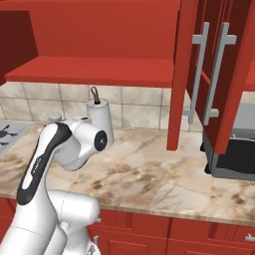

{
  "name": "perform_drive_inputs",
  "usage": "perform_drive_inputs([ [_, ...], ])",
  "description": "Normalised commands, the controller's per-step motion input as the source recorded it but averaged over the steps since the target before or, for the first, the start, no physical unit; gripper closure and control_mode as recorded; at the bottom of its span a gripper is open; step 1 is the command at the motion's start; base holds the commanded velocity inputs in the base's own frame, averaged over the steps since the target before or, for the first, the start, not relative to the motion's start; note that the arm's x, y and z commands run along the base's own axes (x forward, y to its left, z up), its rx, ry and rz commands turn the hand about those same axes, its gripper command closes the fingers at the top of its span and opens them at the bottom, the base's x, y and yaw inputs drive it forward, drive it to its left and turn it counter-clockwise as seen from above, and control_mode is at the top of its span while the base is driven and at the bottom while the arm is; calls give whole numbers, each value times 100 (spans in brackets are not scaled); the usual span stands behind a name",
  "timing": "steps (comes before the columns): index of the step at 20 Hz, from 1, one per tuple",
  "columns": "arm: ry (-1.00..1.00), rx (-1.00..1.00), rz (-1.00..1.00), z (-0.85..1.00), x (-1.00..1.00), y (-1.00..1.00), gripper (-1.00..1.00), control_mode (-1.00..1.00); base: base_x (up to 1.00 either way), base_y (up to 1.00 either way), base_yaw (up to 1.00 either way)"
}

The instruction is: Sort all alcoholic drinks to one cabinet, and non-alcoholic drinks to the other.

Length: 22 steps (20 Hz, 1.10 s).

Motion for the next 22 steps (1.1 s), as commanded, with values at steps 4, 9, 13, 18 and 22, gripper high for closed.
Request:
perform_drive_inputs([
  [4,1,-7,0,44,18,8,100,-100,0,0,0],
  [9,0,-10,0,51,13,7,100,-100,0,0,0],
  [13,-4,-11,0,47,2,13,100,-100,0,0,0],
  [18,-10,-7,0,31,-5,12,100,-100,0,0,0],
  [22,-13,-3,0,11,-12,11,100,-100,0,0,0],
])
